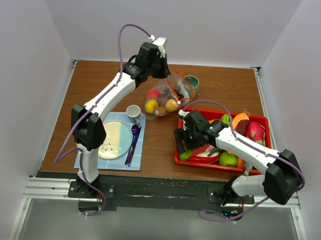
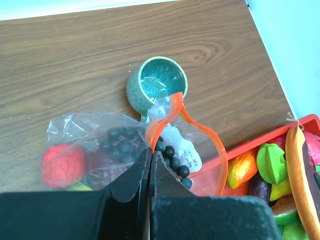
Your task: Place the food in the zip-top bag and seal the zipper
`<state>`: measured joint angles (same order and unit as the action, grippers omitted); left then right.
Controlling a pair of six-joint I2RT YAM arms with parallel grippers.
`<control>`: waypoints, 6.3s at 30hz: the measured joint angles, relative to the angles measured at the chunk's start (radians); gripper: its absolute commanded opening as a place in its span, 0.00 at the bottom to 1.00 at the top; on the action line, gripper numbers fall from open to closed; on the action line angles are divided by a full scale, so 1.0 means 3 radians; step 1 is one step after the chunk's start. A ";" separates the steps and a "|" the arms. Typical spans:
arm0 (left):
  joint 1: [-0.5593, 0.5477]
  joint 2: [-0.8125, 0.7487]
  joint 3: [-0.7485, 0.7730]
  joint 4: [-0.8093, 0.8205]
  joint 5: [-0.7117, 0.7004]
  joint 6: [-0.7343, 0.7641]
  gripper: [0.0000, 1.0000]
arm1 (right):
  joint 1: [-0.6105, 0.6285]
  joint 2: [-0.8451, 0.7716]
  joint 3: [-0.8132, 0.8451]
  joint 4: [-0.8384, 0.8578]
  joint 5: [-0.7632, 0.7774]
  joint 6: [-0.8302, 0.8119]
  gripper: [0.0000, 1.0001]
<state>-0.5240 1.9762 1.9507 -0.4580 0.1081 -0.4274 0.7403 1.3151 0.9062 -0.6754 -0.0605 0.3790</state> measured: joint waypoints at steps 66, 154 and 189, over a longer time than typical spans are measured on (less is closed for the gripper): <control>0.0000 0.0018 0.0018 -0.0003 0.0052 -0.0004 0.00 | -0.0692 0.0828 0.2271 -0.0183 0.1086 0.0357 0.46; 0.0066 -0.0050 -0.0172 0.0205 0.0149 -0.0113 0.00 | -0.0702 -0.0835 -0.0312 -0.0786 0.0493 0.2074 0.03; 0.0066 -0.0050 -0.0142 0.0150 0.0240 -0.0174 0.00 | -0.0687 0.1106 0.2155 0.0857 0.1799 0.0453 0.05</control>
<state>-0.5041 1.9614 1.9079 -0.4129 0.1802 -0.4797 0.5343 1.6470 1.5528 -0.4183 0.4793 0.5148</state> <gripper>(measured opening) 0.019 0.241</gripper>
